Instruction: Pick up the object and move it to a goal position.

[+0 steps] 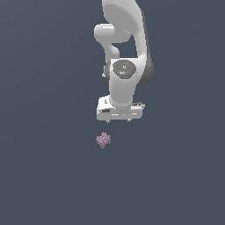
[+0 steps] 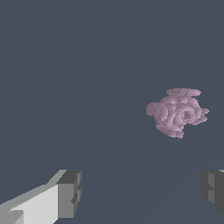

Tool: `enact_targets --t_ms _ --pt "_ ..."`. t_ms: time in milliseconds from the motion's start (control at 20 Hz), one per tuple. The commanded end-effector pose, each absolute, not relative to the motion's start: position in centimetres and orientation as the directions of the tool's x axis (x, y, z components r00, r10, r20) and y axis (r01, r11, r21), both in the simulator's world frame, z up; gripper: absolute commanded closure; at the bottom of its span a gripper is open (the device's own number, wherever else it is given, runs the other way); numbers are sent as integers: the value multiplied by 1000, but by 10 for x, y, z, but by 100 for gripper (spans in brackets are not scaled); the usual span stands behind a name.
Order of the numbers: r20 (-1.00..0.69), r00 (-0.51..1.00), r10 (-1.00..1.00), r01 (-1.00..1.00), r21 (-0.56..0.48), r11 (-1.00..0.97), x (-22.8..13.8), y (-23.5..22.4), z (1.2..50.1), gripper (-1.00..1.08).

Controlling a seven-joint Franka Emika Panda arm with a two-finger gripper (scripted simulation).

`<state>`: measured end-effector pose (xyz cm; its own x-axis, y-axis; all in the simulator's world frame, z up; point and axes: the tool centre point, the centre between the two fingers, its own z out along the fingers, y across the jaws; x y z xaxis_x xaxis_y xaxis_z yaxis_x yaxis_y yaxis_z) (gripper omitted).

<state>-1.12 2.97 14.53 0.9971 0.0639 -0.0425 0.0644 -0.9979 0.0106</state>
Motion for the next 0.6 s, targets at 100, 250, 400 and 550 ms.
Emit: enact_targets --t_ms 100,250,400,550 --pt "-41 997 65 65 9 -998 -11 31 146 -92" --pt "-37 997 70 70 -2 -998 -8 38 152 -92" --pt "-31 997 76 75 -14 -997 -5 46 158 -92" --pt "-30 997 77 76 -16 -997 -5 48 160 -92"
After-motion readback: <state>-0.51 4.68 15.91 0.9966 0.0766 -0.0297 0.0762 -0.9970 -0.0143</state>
